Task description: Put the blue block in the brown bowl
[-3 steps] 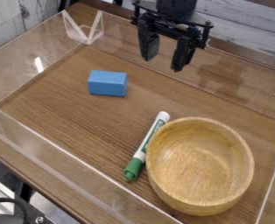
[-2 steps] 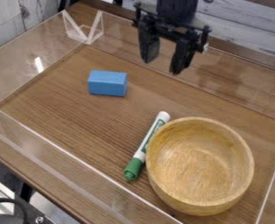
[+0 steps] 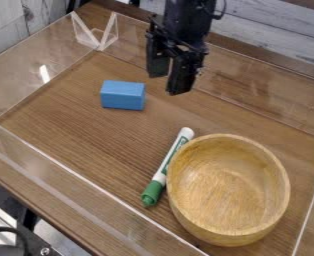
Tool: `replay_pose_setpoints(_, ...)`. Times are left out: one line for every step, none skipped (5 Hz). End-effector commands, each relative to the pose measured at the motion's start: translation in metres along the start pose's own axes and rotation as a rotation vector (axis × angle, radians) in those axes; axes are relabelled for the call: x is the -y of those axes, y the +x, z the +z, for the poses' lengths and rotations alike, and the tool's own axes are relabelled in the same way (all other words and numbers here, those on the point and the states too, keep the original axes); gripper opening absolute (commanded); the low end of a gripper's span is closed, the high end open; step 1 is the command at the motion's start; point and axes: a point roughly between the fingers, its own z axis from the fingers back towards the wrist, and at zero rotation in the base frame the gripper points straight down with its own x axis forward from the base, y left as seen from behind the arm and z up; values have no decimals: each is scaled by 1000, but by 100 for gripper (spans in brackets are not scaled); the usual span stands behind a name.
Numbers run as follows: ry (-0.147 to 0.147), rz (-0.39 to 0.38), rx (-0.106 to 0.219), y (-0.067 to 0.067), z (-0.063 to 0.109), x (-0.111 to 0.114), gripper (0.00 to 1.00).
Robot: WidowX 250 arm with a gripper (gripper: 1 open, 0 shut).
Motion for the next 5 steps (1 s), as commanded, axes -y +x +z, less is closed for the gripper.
replay_pose_setpoints(54,-101,50,3,14,-13,100)
replay_pose_setpoints(70,-202,41,3,9,-19,100)
replay_pose_setpoints(91,-304,35,2,5,-27,100)
replay_pose_setpoints(111,-400,28,-2,0,-39,100)
replay_pose_setpoints(121,-472,20,-8,-6,-52,100)
